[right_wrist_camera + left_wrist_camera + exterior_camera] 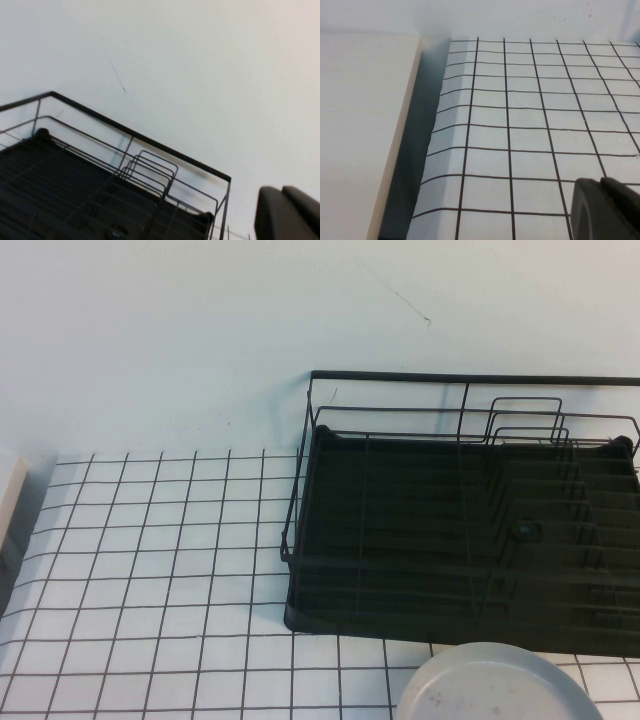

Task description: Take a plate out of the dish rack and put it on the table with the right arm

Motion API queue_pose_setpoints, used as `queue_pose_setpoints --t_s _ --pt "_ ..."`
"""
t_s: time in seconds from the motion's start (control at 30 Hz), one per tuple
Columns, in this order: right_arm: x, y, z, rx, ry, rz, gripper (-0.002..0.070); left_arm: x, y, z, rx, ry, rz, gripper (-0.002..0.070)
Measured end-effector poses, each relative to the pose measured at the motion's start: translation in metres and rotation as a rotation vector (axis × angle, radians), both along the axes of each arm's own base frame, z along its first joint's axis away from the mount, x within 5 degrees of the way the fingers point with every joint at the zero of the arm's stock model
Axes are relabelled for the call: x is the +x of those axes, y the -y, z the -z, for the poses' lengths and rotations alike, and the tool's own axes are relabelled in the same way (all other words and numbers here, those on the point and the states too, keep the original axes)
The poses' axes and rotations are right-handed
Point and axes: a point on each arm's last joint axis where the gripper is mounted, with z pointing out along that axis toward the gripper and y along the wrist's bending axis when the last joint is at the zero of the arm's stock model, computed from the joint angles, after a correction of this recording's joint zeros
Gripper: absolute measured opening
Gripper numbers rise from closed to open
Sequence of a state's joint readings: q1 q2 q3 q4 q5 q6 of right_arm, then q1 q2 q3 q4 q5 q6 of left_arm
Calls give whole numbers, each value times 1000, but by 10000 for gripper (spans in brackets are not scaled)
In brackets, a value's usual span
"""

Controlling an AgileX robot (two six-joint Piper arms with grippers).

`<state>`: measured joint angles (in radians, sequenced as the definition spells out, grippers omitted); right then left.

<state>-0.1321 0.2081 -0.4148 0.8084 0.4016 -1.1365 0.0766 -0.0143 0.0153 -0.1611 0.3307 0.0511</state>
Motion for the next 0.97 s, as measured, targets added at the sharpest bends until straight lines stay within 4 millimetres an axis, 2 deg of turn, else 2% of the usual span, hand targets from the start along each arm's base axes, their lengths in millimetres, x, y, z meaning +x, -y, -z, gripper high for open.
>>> queue_pose_setpoints --t_s 0.13,0.3,0.53,0.73,0.97 --pt "7 9 33 59 -72 94 -2 0 0 0 0 0 0 -3" --pt "4 26 77 115 -208 294 -2 0 0 0 0 0 0 -3" --pt "-1 29 127 194 -222 349 -2 0 0 0 0 0 0 -3" --pt "-2 29 139 201 -280 354 -2 0 0 0 0 0 0 -3" --pt "-3 29 141 191 -308 358 -2 0 0 0 0 0 0 -3"
